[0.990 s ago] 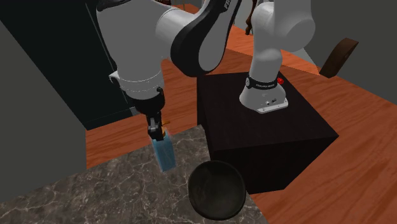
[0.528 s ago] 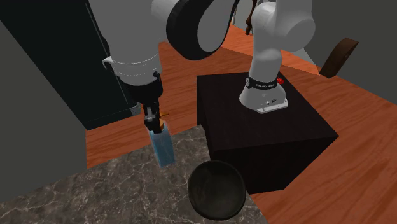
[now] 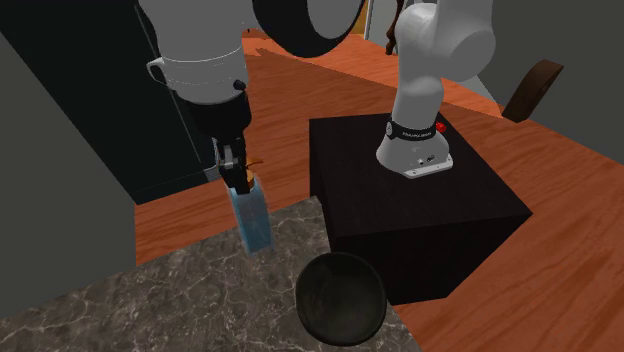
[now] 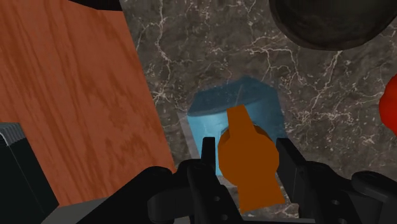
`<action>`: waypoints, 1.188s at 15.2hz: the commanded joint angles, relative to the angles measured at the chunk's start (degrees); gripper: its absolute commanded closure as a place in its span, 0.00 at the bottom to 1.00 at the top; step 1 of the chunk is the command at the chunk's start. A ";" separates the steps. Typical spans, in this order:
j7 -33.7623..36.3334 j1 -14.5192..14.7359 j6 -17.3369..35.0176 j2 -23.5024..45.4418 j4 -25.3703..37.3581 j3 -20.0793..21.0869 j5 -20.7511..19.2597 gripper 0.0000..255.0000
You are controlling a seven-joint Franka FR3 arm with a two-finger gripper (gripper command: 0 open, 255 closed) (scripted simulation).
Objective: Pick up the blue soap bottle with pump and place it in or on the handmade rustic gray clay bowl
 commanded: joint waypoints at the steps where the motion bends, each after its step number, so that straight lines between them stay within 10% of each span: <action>1: -0.24 0.07 -1.74 -1.00 0.80 -0.05 0.43 1.00; 18: 8.43 6.65 -14.92 -13.56 2.72 5.70 7.28 1.00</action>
